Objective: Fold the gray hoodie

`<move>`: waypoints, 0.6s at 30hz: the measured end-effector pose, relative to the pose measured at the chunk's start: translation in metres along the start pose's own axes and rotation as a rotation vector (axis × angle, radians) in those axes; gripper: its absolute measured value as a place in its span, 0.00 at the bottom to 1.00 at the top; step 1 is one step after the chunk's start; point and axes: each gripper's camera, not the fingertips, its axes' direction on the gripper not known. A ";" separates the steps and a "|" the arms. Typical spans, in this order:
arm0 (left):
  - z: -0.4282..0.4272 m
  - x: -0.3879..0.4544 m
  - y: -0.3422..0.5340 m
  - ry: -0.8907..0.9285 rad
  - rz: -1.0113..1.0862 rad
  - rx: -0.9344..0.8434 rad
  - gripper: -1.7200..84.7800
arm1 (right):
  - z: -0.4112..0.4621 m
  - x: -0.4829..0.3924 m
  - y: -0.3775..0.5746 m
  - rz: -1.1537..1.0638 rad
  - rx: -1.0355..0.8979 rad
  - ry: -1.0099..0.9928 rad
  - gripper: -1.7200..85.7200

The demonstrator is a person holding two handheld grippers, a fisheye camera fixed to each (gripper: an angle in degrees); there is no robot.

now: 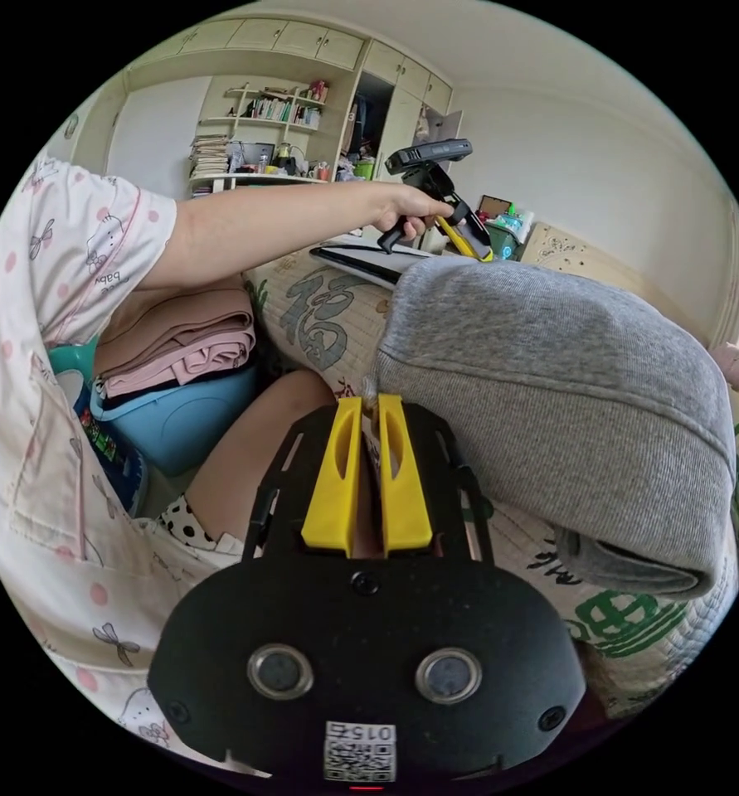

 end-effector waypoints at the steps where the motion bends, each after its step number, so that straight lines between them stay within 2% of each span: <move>1: -0.001 0.004 0.000 -0.001 -0.001 0.000 0.10 | 0.001 -0.002 0.000 0.018 0.001 0.006 0.07; 11: -0.013 0.029 -0.006 -0.003 -0.001 0.003 0.10 | -0.003 -0.019 -0.007 0.068 0.014 -0.009 0.08; 13: -0.018 0.035 -0.009 -0.006 0.000 0.004 0.10 | -0.004 -0.025 -0.012 0.074 0.000 -0.040 0.15; 15: -0.022 0.040 -0.011 -0.009 0.001 0.005 0.10 | 0.000 -0.032 -0.018 0.058 -0.038 -0.124 0.16; 18: -0.031 0.047 -0.016 -0.019 0.006 0.007 0.10 | -0.008 -0.041 -0.017 0.114 0.015 -0.010 0.11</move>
